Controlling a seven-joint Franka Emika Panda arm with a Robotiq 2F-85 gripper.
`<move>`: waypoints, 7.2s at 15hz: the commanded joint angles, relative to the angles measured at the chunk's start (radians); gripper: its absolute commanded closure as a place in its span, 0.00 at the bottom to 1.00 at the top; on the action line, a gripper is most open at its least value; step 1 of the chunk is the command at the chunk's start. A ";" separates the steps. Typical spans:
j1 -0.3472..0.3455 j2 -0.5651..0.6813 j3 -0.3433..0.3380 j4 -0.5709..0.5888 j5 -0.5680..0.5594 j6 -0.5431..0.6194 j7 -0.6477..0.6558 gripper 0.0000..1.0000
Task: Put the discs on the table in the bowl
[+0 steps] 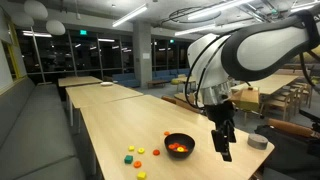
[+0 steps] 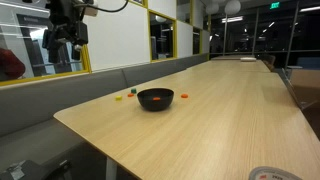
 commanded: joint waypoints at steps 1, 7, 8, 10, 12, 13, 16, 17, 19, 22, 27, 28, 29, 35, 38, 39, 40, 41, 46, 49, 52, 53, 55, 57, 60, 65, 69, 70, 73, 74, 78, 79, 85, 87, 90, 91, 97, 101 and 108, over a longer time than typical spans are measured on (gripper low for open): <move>0.011 0.002 -0.010 0.006 -0.003 -0.002 0.004 0.00; 0.011 0.001 -0.010 0.011 -0.003 -0.002 0.004 0.00; 0.011 0.001 -0.010 0.011 -0.003 -0.002 0.004 0.00; 0.001 0.003 -0.008 -0.003 -0.037 0.035 0.006 0.00; -0.016 0.020 -0.018 -0.011 -0.087 0.095 0.000 0.00; -0.030 0.035 -0.027 -0.017 -0.122 0.152 -0.003 0.00; -0.060 0.105 -0.060 -0.015 -0.217 0.304 -0.038 0.00; -0.071 0.139 -0.077 -0.007 -0.240 0.356 -0.053 0.00; -0.092 0.210 -0.111 0.019 -0.278 0.441 -0.089 0.00; -0.118 0.321 -0.166 0.092 -0.288 0.519 -0.151 0.00; -0.119 0.478 -0.206 0.294 -0.256 0.505 -0.267 0.00; -0.115 0.505 -0.205 0.337 -0.241 0.499 -0.286 0.00; -0.111 0.530 -0.199 0.376 -0.224 0.495 -0.314 0.00; -0.093 0.678 -0.168 0.549 -0.157 0.478 -0.432 0.00; -0.100 0.749 -0.161 0.602 -0.160 0.476 -0.509 0.00; -0.104 0.767 -0.160 0.615 -0.163 0.476 -0.542 0.00; -0.107 0.788 -0.162 0.628 -0.171 0.472 -0.566 0.00; -0.112 0.805 -0.165 0.643 -0.178 0.465 -0.593 0.00; -0.141 0.873 -0.174 0.709 -0.196 0.428 -0.697 0.00; -0.160 0.893 -0.176 0.729 -0.196 0.428 -0.738 0.00; -0.169 0.914 -0.179 0.755 -0.217 0.435 -0.768 0.00; -0.172 0.921 -0.178 0.764 -0.224 0.440 -0.780 0.00; -0.174 0.933 -0.178 0.773 -0.236 0.456 -0.794 0.00; -0.174 0.949 -0.177 0.785 -0.240 0.469 -0.797 0.00; -0.173 0.979 -0.176 0.811 -0.232 0.484 -0.789 0.00; -0.189 1.025 -0.171 0.854 -0.197 0.524 -0.761 0.00; -0.201 1.054 -0.164 0.866 -0.165 0.541 -0.747 0.00; -0.203 1.059 -0.160 0.864 -0.157 0.545 -0.746 0.00; -0.204 1.073 -0.147 0.857 -0.126 0.561 -0.745 0.00; -0.201 1.080 -0.145 0.857 -0.124 0.566 -0.742 0.00; -0.189 1.104 -0.132 0.853 -0.128 0.587 -0.728 0.00; -0.186 1.109 -0.129 0.851 -0.129 0.592 -0.725 0.00; -0.166 1.134 -0.123 0.845 -0.141 0.614 -0.707 0.00; -0.161 1.138 -0.126 0.842 -0.144 0.619 -0.699 0.00; -0.159 1.132 -0.129 0.829 -0.147 0.620 -0.691 0.00; -0.159 1.126 -0.130 0.820 -0.148 0.624 -0.688 0.00; -0.157 1.108 -0.131 0.781 -0.151 0.645 -0.673 0.00; -0.155 1.099 -0.132 0.762 -0.154 0.661 -0.666 0.00; -0.136 1.054 -0.143 0.700 -0.178 0.657 -0.630 0.00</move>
